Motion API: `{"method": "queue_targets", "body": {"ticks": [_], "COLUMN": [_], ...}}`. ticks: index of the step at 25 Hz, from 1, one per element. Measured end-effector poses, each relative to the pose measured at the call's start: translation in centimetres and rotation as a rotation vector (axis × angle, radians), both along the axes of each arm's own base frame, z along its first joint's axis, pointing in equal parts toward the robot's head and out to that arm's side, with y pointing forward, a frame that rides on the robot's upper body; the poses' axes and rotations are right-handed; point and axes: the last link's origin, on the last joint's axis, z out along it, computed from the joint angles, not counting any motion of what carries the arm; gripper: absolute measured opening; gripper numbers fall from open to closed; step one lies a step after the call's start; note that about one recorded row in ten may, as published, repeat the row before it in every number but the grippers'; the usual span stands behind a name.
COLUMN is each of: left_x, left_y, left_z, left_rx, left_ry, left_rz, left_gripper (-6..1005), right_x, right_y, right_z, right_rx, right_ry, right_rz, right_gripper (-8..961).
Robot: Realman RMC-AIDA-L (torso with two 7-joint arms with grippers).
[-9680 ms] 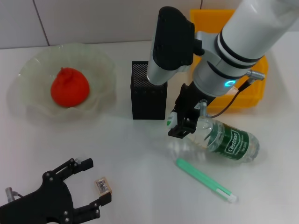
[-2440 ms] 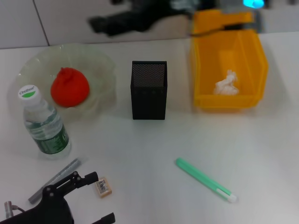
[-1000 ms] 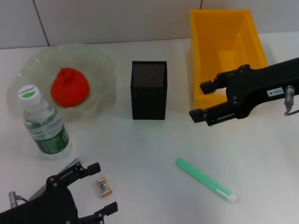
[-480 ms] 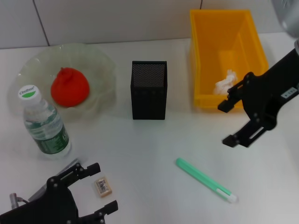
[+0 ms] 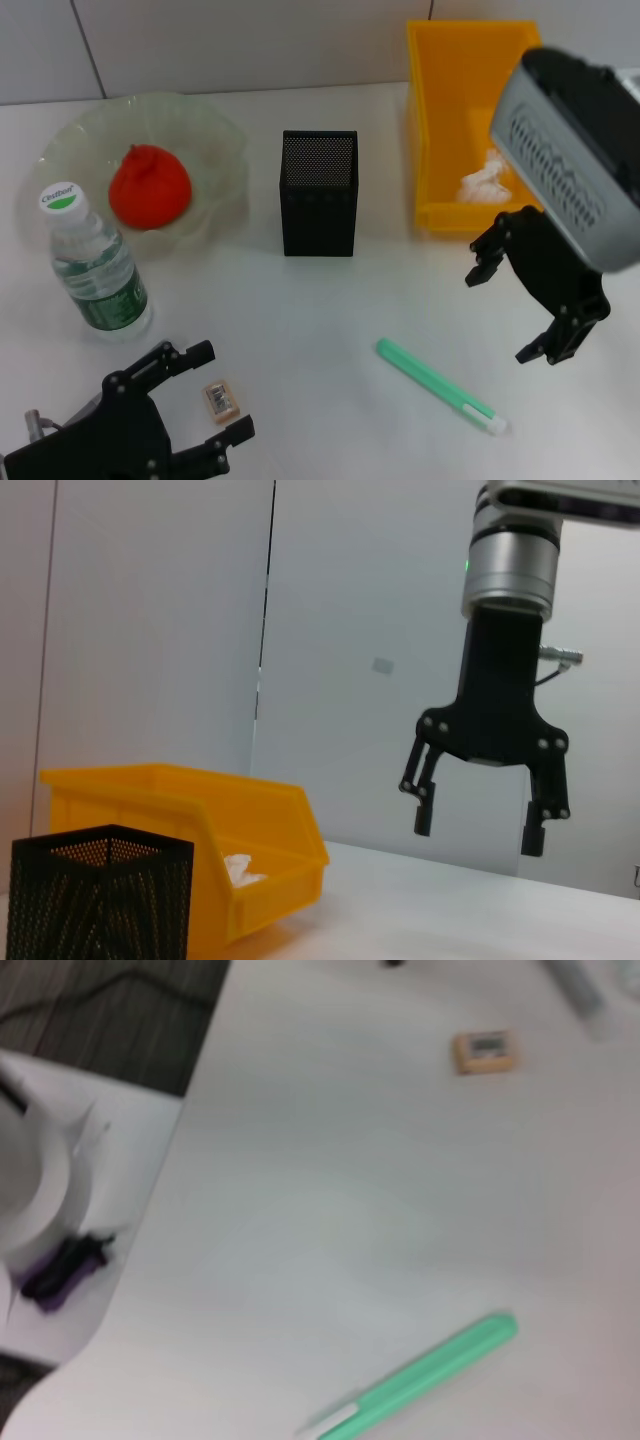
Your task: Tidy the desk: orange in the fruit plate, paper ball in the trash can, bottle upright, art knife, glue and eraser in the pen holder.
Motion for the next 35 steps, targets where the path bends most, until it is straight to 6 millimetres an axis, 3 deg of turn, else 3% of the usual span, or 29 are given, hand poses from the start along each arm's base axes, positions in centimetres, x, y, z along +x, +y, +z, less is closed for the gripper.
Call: {"method": "queue_targets", "body": {"ticks": [13,22,25,30,35], "left_x": [0.3,0.4,0.5,0.4,0.3], "left_y": [0.5,0.7,0.6,0.7,1.1], "left_z": [0.0,0.0,0.0,0.1,0.2], "left_rx": [0.005,0.004,0.002,0.012,0.015], "left_ry": [-0.006,-0.006,-0.016,-0.008,0.018], "left_rz": [-0.006,-0.009,-0.007,-0.011,-0.021], "left_gripper": [821,820,820,820,820], "right_x": [0.3,-0.3,-0.2,-1.2,-1.2], "right_y": [-0.4,-1.3,-0.3,-0.4,-0.5], "right_z": [1.0,-1.1,-1.3,-0.6,-1.0], "right_rx": [0.009,-0.143,-0.066,0.093,0.369], "right_ry": [-0.033,-0.104,-0.115,-0.032,0.0], "right_rz": [0.042,0.196,0.097,-0.275,-0.622], "right_gripper": [819,818,818,818,817]}}
